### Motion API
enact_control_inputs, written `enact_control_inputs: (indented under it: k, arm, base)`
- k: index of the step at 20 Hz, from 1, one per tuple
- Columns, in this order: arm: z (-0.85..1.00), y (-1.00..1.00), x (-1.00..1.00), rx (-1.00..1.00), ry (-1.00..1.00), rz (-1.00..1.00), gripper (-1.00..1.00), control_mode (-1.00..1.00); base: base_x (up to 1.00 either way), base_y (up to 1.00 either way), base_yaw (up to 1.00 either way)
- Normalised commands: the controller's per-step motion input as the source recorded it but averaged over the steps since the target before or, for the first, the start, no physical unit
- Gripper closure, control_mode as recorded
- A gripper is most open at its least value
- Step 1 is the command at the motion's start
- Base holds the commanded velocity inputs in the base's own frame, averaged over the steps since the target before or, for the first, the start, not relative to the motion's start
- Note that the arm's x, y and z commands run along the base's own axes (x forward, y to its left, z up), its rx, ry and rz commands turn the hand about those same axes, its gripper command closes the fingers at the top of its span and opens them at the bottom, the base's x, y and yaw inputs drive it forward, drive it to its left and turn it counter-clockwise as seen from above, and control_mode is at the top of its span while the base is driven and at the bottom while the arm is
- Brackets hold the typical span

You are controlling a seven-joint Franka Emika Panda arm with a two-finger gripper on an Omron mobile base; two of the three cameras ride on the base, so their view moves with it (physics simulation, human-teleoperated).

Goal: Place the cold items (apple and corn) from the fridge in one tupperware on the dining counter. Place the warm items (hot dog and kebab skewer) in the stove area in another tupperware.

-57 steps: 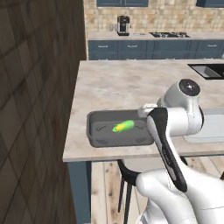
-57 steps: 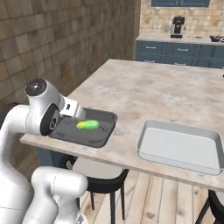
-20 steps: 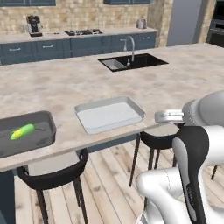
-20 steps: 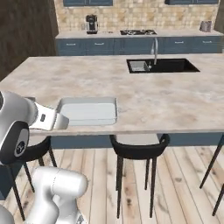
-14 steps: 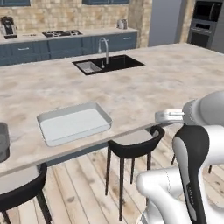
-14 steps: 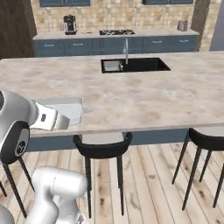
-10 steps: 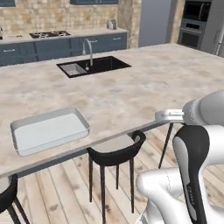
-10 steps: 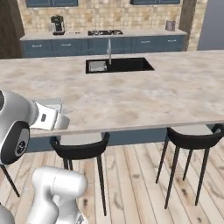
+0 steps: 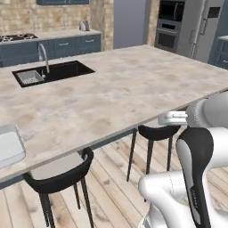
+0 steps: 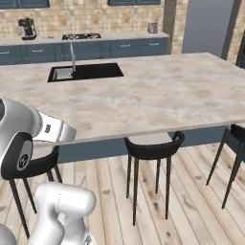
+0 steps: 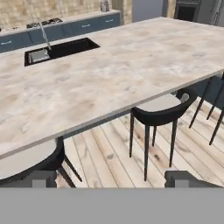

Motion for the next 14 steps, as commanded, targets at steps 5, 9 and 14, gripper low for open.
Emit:
enact_control_inputs:
  k: [5, 9, 14]
  arm:
    - [0.0, 0.0, 0.0, 0.0, 0.0, 0.0, -1.0, 1.0]
    - [0.0, 0.0, 0.0, 0.0, 0.0, 0.0, -1.0, 1.0]
    - [0.0, 0.0, 0.0, 0.0, 0.0, 0.0, -1.0, 1.0]
  base:
    - [0.03, -1.0, -0.21]
    - [0.07, -1.0, -0.19]
    - [0.13, -1.0, -0.13]
